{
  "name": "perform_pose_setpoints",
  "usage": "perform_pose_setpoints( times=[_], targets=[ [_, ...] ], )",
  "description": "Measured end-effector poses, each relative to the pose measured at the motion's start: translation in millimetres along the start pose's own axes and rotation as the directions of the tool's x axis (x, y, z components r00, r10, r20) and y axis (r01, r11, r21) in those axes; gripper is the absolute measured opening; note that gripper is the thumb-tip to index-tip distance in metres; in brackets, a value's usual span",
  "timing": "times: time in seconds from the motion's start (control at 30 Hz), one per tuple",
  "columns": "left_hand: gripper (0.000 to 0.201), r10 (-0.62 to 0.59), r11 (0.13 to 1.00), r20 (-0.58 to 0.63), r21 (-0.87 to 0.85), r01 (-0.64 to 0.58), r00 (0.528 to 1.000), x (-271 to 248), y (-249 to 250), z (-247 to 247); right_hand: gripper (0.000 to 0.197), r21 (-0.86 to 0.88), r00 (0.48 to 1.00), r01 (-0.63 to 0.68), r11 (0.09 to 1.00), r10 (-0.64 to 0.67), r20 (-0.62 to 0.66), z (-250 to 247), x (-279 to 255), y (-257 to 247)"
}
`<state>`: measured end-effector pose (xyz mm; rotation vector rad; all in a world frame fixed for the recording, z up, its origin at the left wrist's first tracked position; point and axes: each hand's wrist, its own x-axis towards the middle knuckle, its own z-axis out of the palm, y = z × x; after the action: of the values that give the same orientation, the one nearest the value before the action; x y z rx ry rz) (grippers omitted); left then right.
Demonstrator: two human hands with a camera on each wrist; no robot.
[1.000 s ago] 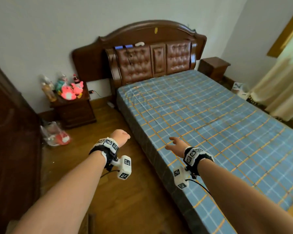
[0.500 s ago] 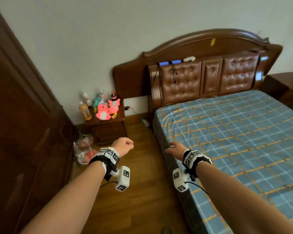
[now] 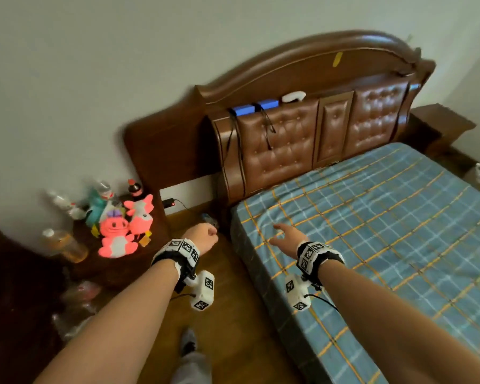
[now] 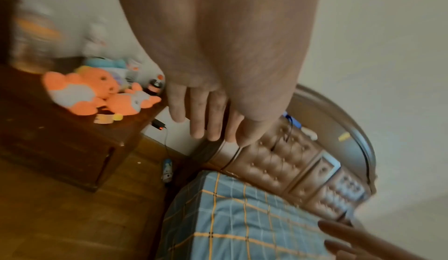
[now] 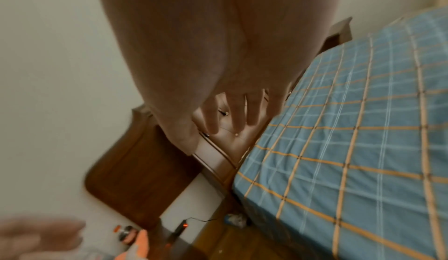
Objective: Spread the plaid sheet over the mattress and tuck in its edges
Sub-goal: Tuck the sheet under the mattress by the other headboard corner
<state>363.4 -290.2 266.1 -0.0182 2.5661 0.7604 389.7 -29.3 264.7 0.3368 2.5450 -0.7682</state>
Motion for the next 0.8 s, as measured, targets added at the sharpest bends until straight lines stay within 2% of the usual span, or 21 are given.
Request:
perform_pose_setpoints(
  times=[0.1,0.2,0.37,0.47,0.6,0.7,0.8],
  targets=[
    [0.036,0.076,0.978,0.117,0.183,-0.097,0.99,80,17,-23,0.065,-0.128,0.995,-0.099,0.987,0.097,-0.017,-12,43,-6],
    [0.037,0.112,0.941,0.206,0.292,-0.171,0.972,149,39,-40,0.065,-0.085,0.98,-0.197,0.977,0.196,-0.015,-24,79,-9],
    [0.038,0.127,0.906,0.319,0.348,-0.241,0.939,244,67,-42,0.064,0.001,0.959,-0.281,0.96,0.28,0.027,-35,153,-5],
    [0.037,0.087,0.913,0.314,0.354,-0.202,0.945,297,63,-37,0.065,0.005,0.956,-0.281,0.96,0.28,0.085,-28,211,-7],
    [0.036,-0.043,0.928,0.328,0.363,-0.083,0.944,371,34,-10,0.065,0.021,0.944,-0.278,0.96,0.269,0.188,3,291,-7],
    [0.039,-0.146,0.941,0.359,0.339,0.017,0.922,429,4,32,0.066,0.017,0.919,-0.325,0.946,0.312,0.24,37,355,4],
    [0.051,-0.201,0.959,0.356,0.262,0.109,0.913,483,-22,84,0.066,0.059,0.903,-0.374,0.926,0.349,0.25,77,424,20]
  ],
)
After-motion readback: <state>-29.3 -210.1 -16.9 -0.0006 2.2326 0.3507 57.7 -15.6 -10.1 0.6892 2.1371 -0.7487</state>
